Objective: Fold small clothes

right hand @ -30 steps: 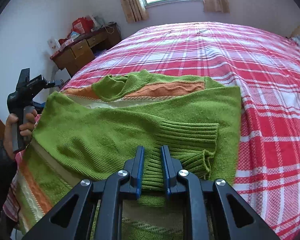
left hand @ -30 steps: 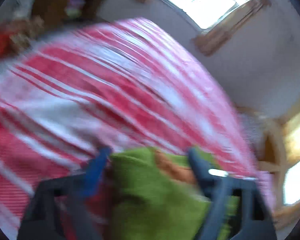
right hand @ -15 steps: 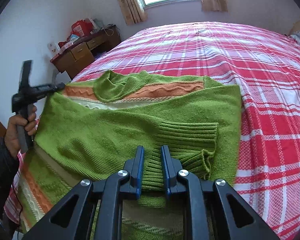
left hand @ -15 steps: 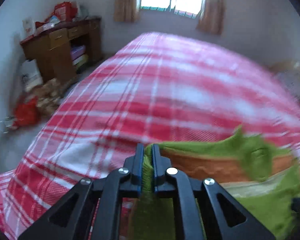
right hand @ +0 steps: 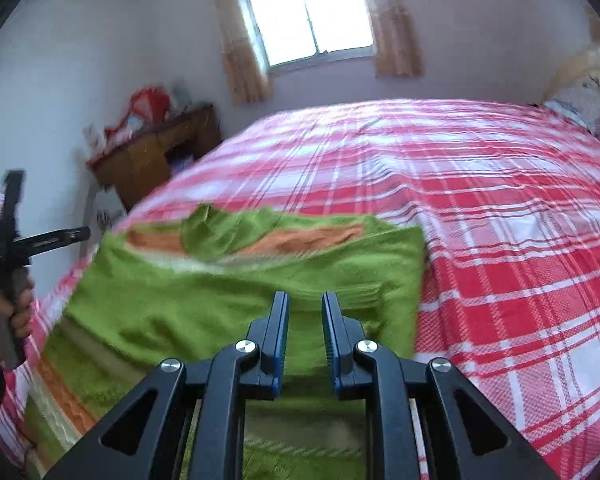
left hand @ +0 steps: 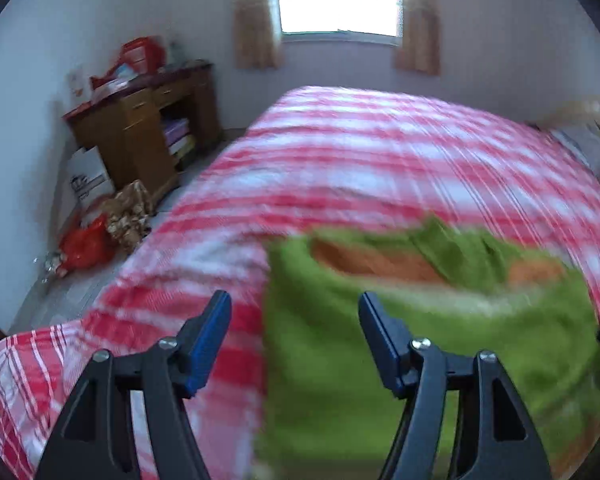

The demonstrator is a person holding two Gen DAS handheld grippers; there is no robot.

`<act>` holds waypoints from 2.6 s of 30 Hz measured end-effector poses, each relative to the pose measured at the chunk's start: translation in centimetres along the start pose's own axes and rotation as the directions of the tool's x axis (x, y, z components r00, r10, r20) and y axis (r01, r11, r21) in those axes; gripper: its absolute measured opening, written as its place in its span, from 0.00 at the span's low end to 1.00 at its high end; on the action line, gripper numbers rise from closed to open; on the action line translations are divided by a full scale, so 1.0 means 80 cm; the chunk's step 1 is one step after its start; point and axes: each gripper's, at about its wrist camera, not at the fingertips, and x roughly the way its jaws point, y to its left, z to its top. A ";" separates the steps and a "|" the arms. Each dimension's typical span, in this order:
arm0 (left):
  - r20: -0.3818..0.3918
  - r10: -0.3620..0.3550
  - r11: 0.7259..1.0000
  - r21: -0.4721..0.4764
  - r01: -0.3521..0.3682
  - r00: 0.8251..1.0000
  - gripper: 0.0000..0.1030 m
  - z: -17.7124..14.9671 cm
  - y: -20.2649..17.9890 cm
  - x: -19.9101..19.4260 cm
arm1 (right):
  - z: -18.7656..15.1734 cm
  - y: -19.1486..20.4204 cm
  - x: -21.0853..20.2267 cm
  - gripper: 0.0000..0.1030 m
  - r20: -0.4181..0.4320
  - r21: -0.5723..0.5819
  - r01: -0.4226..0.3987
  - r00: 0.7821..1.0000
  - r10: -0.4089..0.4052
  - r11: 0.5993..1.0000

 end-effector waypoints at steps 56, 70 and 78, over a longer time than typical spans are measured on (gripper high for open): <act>0.242 -0.128 0.981 -0.112 0.159 0.962 1.00 -0.191 0.115 -0.265 | -0.268 -0.004 -0.253 0.09 -0.376 0.321 -0.364 0.798 0.470 0.874; 0.219 -0.140 0.967 -0.178 0.181 0.966 1.00 -0.173 0.169 -0.256 | -0.095 -0.054 -0.140 0.09 -0.115 0.414 -0.366 0.887 0.447 0.833; 0.141 -0.321 0.945 -0.023 0.327 0.937 1.00 -0.188 0.152 -0.238 | -0.114 -0.066 -0.085 0.09 -0.139 0.454 -0.289 0.911 0.387 0.843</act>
